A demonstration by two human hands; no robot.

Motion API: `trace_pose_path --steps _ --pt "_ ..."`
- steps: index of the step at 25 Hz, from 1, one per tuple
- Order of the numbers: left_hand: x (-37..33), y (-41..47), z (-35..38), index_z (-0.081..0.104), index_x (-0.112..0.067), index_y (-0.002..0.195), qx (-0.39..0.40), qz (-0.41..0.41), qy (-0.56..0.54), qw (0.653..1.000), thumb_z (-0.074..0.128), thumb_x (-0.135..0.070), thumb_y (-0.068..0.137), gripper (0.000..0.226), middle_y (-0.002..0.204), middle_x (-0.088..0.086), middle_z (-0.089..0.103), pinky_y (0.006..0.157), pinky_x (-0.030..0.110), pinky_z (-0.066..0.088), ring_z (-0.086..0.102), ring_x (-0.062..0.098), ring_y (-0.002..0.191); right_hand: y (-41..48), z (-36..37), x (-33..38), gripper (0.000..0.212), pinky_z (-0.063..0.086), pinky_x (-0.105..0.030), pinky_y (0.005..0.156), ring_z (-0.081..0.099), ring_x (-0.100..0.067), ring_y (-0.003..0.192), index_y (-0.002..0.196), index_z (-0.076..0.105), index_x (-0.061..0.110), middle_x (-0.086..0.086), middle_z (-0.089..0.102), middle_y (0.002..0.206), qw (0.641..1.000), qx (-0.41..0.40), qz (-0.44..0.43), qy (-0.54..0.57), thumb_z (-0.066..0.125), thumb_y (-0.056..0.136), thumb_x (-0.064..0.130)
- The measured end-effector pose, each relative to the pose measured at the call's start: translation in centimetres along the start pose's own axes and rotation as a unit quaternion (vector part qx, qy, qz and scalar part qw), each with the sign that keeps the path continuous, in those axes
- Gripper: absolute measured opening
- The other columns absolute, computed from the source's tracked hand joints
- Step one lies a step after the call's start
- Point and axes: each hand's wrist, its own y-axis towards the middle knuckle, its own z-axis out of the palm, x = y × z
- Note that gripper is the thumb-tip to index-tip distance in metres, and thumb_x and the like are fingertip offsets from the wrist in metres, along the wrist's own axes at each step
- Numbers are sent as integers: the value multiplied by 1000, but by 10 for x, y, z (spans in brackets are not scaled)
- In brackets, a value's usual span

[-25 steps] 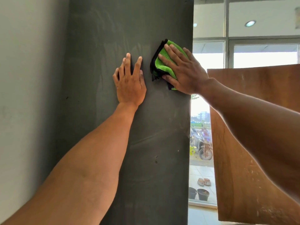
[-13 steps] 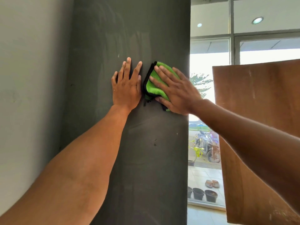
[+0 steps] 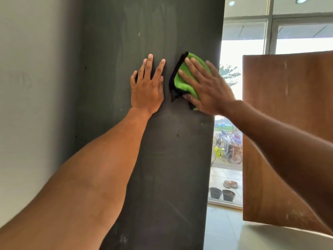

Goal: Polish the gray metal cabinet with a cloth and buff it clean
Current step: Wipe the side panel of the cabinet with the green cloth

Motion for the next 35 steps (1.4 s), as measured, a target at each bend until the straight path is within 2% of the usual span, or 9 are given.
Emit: trace_pose_path --steps 4,7,10,13,19,22,28,30,35 --pt "-2 -40 6 23 -34 162 -2 -22 -16 1000 27 -31 109 53 171 4 15 122 53 23 16 23 157 -98 22 82 70 10 -53 126 3 -29 157 163 16 20 -15 5 170 996 23 -81 2 29 103 55" --pt "-8 -75 7 18 -35 163 25 -32 -25 999 26 -31 109 54 172 5 11 123 55 21 12 24 158 -104 17 70 69 9 -51 126 4 -27 157 163 14 22 -12 5 170 980 69 -185 -17 27 104 56" --pt "-5 -75 0 15 -36 163 45 -26 -18 998 28 -31 109 56 173 5 8 123 55 22 10 24 159 -62 7 33 66 9 -52 126 7 -26 157 163 17 24 -10 9 170 994 47 -96 -3 27 104 53" --pt "-2 -81 -2 13 -37 163 59 -14 -18 998 28 -31 109 56 173 4 6 123 54 21 9 24 159 -56 6 49 68 8 -52 126 3 -27 158 163 14 23 -13 5 170 999 34 9 -11 27 104 55" --pt "-4 -127 3 15 -35 163 49 -36 -27 998 28 -30 109 57 172 5 8 122 56 22 10 24 159 -175 35 146 70 9 -55 125 -1 -30 157 163 11 23 -15 0 170 988 83 -129 7 29 104 56" --pt "-14 -155 4 15 -35 163 48 -51 -26 997 29 -28 109 57 172 6 8 122 56 22 11 25 158 -184 35 130 68 14 -54 124 6 -27 157 163 15 24 -12 6 170 966 97 -239 -2 26 104 55" --pt "-9 -191 10 16 -34 163 43 -43 -16 998 27 -31 110 55 172 5 11 123 53 22 12 23 158 -157 25 136 67 9 -54 125 6 -29 157 163 16 20 -15 8 169 999 39 -4 20 29 105 53" --pt "-4 -214 13 18 -33 163 37 -36 -13 999 27 -32 110 54 172 5 12 123 53 22 13 22 158 -191 36 171 70 8 -54 125 2 -31 157 163 12 19 -17 4 169 999 41 -16 26 30 105 53" --pt "-4 -254 12 16 -32 164 57 -55 -30 996 28 -32 110 55 172 5 9 124 54 19 10 23 159 -251 53 217 73 8 -54 125 0 -31 157 164 7 19 -16 0 170 978 110 -176 25 33 104 53"
